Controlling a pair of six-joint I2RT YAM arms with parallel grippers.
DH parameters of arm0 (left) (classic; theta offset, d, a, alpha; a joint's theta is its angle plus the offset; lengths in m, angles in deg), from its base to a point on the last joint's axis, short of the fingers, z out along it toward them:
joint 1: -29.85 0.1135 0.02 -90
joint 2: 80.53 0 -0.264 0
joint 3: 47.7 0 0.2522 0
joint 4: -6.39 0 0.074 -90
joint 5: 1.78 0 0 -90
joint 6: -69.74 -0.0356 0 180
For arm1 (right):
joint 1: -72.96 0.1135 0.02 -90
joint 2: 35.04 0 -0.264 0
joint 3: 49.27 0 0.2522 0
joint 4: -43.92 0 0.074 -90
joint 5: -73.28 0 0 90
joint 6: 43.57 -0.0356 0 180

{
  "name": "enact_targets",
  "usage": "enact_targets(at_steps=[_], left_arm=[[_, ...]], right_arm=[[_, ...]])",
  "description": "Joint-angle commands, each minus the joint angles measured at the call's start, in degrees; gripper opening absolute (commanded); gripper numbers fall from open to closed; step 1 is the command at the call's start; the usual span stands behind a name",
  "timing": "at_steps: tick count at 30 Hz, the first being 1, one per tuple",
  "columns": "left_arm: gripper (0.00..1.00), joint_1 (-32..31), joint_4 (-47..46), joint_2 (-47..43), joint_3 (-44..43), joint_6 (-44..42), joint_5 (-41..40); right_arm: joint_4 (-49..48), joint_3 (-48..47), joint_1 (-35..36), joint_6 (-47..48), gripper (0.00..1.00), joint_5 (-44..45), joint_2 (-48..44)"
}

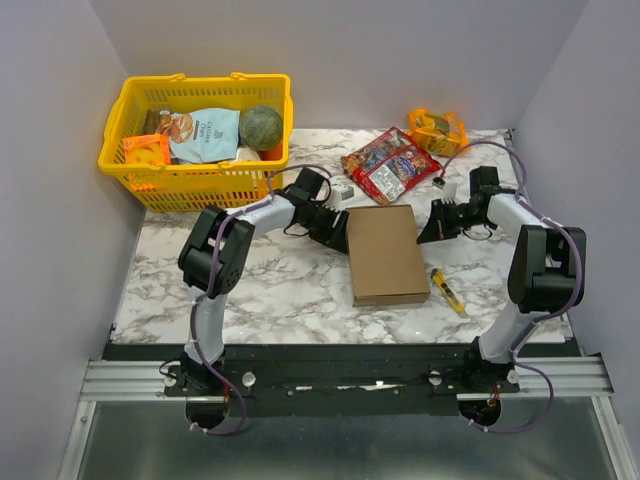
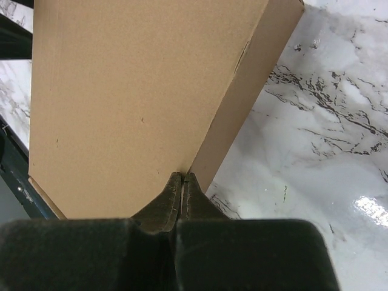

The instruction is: Unpack the express box

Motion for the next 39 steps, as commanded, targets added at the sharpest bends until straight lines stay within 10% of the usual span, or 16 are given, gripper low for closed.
enact_targets(at_steps=[1,7,14,39], left_arm=[[0.63,-4.0,-4.0,4.4,-5.8,2.4,-0.9],[0.64,-4.8,-6.2,-0.7,-7.3,5.1,3.9],[0.67,-5.5,-9.4,-5.7,-6.2,4.2,12.6],[0.71,-6.7,-10.8,-8.9,-12.7,4.8,13.2]], right_arm=[[1.1,2.3,-1.3,6.0,0.03,12.9,4.3],[1.8,3.3,0.5,7.2,0.12,10.8,2.3],[0.4,2.8,12.2,2.5,0.48,4.9,1.7],[4.1,-10.8,17.4,-5.5,0.67,-16.9,13.0]])
